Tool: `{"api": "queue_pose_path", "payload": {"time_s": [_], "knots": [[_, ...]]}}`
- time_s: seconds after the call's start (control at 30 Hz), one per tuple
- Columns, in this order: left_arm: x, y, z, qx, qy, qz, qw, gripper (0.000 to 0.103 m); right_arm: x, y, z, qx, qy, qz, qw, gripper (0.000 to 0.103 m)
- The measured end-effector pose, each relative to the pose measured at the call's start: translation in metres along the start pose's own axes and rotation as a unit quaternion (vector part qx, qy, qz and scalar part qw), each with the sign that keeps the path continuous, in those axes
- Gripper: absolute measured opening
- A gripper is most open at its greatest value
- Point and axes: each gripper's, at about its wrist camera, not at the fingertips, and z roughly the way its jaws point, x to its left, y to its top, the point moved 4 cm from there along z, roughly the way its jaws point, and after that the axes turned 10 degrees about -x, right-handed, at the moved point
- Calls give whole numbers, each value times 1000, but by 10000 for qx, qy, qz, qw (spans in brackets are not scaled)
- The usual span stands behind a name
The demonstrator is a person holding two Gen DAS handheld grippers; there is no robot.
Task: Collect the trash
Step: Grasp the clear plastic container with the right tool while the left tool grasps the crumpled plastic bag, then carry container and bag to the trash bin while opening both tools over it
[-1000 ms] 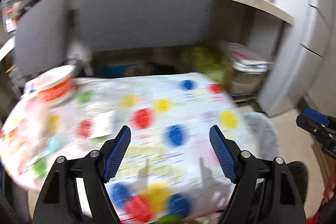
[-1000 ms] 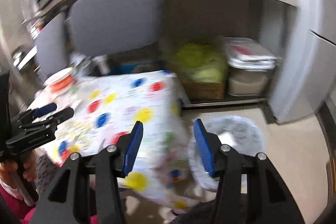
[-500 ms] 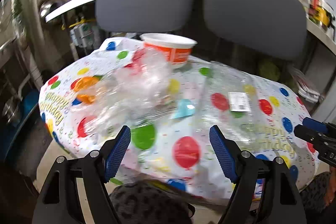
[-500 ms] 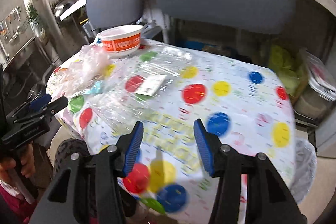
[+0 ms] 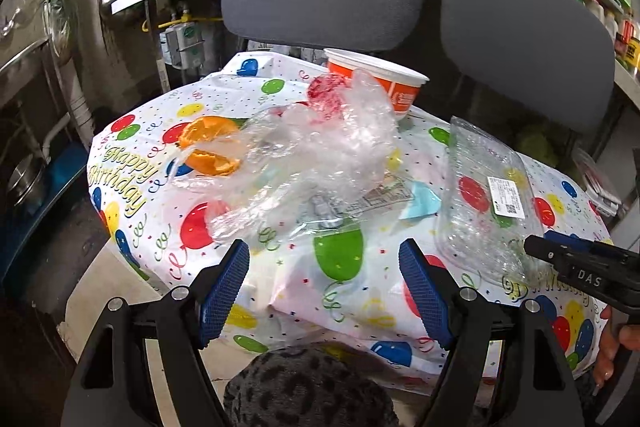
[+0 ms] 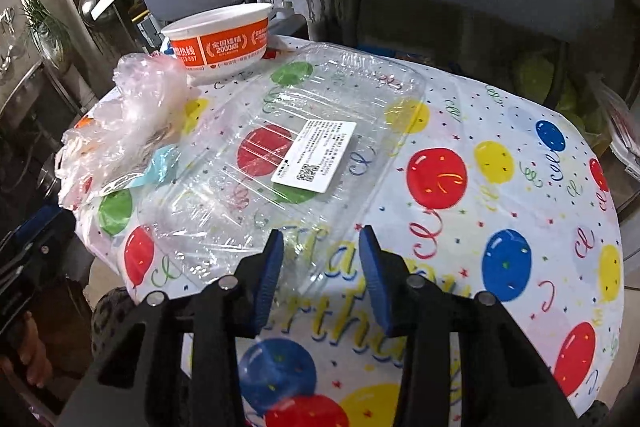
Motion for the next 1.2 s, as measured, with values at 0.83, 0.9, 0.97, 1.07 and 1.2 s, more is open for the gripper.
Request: {"api": "queue_pose_path", "payload": {"time_s": [0.83, 0.9, 0.97, 1.07, 1.2], "knots": [[-26, 43, 78, 170, 555, 143, 9982, 86, -40, 4, -35, -319, -572, -197, 9977, 14], [-27, 41, 84, 236, 532, 177, 9981, 74, -40, 4, -35, -310, -547, -182, 9979, 14], [-27, 41, 85, 274, 521, 157, 9981, 58, -42, 3, -35, -305, -531, -158, 9980, 14], [-27, 41, 79, 208, 452, 155, 9986, 27, -43, 3, -35, -303, -495, -125, 9982, 14], [-28, 44, 55, -23, 338, 150, 9993, 4, -44, 2, -38, -330, -445, -104, 9984, 14]]}}
